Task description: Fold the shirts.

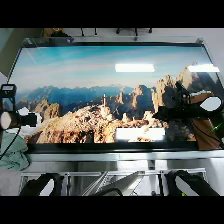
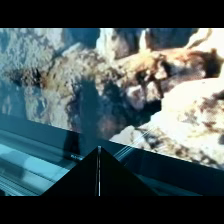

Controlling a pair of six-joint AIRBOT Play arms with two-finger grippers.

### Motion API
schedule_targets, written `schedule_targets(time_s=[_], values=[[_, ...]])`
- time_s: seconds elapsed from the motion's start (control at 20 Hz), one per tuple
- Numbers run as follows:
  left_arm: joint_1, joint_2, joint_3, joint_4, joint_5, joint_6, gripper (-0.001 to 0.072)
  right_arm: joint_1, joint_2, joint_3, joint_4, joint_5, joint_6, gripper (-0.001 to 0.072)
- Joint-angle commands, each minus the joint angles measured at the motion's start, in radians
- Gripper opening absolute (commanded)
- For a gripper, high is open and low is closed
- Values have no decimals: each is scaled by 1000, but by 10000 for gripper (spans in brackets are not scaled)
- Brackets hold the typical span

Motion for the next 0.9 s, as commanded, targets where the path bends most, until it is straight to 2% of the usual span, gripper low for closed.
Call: schedule_targets(time_s=[0.0, 0.25, 0.4, 0.55, 0.6, 0.65, 0.75, 0.85], values=[[12, -182, -26, 148, 107, -27, 677, 1, 1, 0, 0, 0, 0, 19], [176, -494, 88, 164, 116, -28, 676, 1, 1, 0, 0, 0, 0, 19], [260, -620, 180, 103, 137, -23, 676, 1, 1, 0, 0, 0, 0, 19], [293, -727, 246, 6, 138, 30, 675, 1, 1, 0, 0, 0, 0, 19], [293, -754, 260, -7, 131, 36, 645, 1, 1, 0, 0, 0, 0, 19], [292, -780, 276, -5, 117, 36, 511, 1, 1, 0, 0, 0, 0, 20], [291, -810, 317, -8, 47, 75, 21, 0, 1, 0, 0, 0, 0, 20], [278, -800, 372, -8, -21, 95, 15, 0, 1, 0, 0, 0, 0, 20]])
